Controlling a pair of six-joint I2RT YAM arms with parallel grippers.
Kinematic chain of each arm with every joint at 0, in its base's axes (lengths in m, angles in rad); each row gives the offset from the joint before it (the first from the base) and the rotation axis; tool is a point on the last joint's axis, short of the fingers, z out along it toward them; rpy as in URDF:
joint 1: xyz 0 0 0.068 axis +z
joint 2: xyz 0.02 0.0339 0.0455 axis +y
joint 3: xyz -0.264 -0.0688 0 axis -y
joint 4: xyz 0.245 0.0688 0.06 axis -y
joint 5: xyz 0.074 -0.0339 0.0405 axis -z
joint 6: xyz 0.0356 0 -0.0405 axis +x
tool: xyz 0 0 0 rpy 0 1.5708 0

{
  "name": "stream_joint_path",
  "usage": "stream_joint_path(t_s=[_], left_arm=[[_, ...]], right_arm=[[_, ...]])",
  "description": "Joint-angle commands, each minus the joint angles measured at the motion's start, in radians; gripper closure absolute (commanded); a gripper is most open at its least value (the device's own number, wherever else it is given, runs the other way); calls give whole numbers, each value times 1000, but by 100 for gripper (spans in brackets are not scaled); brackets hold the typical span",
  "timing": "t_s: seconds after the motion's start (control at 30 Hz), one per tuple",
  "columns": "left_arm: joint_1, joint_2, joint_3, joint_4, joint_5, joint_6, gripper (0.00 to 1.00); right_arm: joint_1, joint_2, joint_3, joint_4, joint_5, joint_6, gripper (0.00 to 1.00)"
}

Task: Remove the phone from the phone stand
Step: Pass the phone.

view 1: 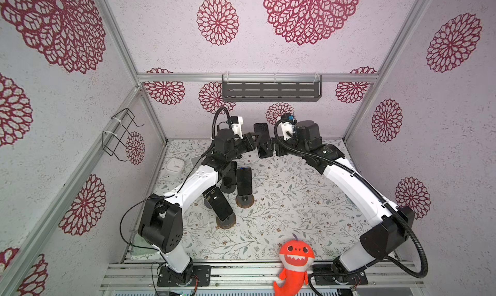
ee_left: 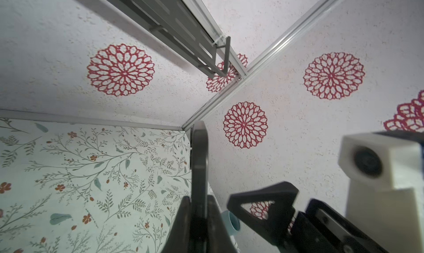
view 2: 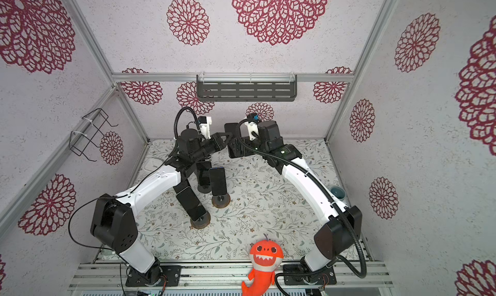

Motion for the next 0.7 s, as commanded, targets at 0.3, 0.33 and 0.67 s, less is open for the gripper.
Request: stream_joint_path(t_s=[0.3,0.33,0.67], left_arm=[[0,-68,17,16,-5,34,100],[1,-69,16,17,-7,34,100],[0,-78,-2,39,-21,34,100]], right_arm=[[32,62,51,-12,-14,-20,2],[34,60,48,-4,-25,-14,2],[44,53,14,21,-53,14,14]])
